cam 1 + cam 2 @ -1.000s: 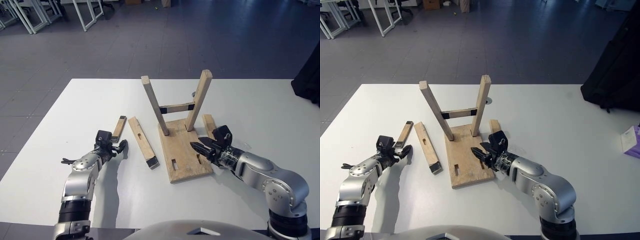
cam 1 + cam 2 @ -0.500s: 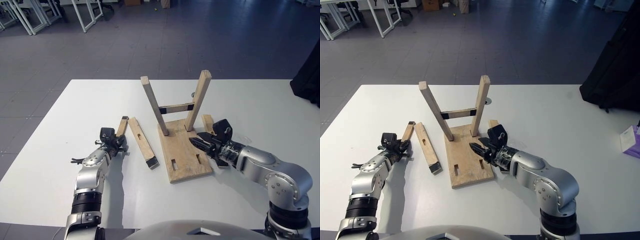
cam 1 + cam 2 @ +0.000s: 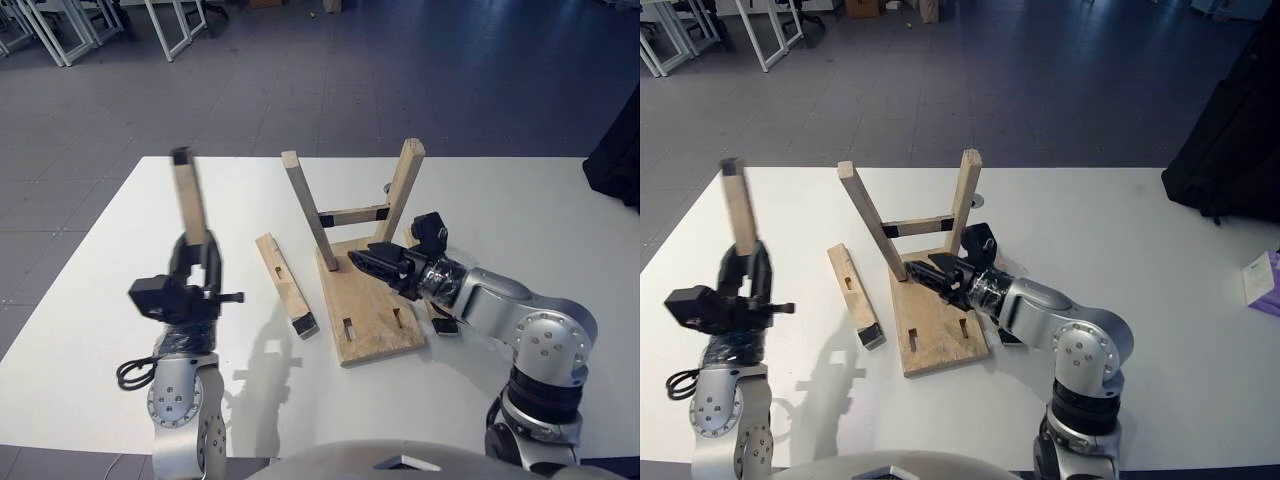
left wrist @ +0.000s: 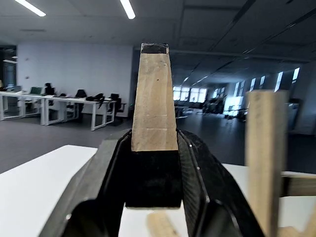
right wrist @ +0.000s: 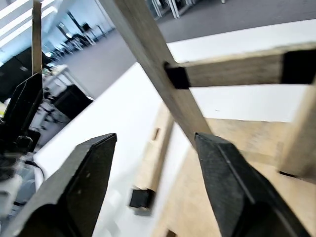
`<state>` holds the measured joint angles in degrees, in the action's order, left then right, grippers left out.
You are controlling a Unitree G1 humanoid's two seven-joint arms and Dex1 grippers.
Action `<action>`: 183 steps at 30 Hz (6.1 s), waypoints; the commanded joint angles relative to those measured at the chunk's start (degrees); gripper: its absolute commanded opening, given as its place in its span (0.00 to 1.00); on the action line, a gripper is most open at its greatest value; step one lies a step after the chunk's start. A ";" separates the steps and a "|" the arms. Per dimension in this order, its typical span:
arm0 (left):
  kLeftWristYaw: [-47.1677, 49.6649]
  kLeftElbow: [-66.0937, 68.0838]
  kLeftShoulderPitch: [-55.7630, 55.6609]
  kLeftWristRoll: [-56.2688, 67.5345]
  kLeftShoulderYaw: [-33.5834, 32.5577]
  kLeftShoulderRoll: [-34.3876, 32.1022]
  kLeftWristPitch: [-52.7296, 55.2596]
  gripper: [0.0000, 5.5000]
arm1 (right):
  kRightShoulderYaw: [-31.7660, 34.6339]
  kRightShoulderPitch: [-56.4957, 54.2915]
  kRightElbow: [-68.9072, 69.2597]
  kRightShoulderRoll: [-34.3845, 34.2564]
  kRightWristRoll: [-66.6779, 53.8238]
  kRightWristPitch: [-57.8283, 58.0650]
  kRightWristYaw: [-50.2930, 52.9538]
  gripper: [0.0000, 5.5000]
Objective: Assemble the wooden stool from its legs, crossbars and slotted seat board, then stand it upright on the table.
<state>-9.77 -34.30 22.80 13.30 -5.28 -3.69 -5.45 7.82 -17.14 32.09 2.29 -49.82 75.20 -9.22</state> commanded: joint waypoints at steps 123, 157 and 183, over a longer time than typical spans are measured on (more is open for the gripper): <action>10.00 10.55 -2.63 -11.04 4.95 -0.85 25.90 0.63 | -4.48 17.07 -32.53 3.44 43.57 -66.13 9.96 0.07; 9.58 11.46 -2.60 -11.84 5.69 0.45 25.17 0.63 | 6.04 -10.72 -34.23 9.26 39.88 -43.92 11.86 0.44; 8.58 11.88 -2.35 -12.81 5.08 -1.11 24.60 0.63 | -8.23 35.65 -6.63 6.97 42.09 -29.52 10.07 0.69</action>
<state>-0.60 -23.08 21.95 0.91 -0.28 -3.97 19.00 -1.19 18.91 30.69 9.96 -8.08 44.58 0.86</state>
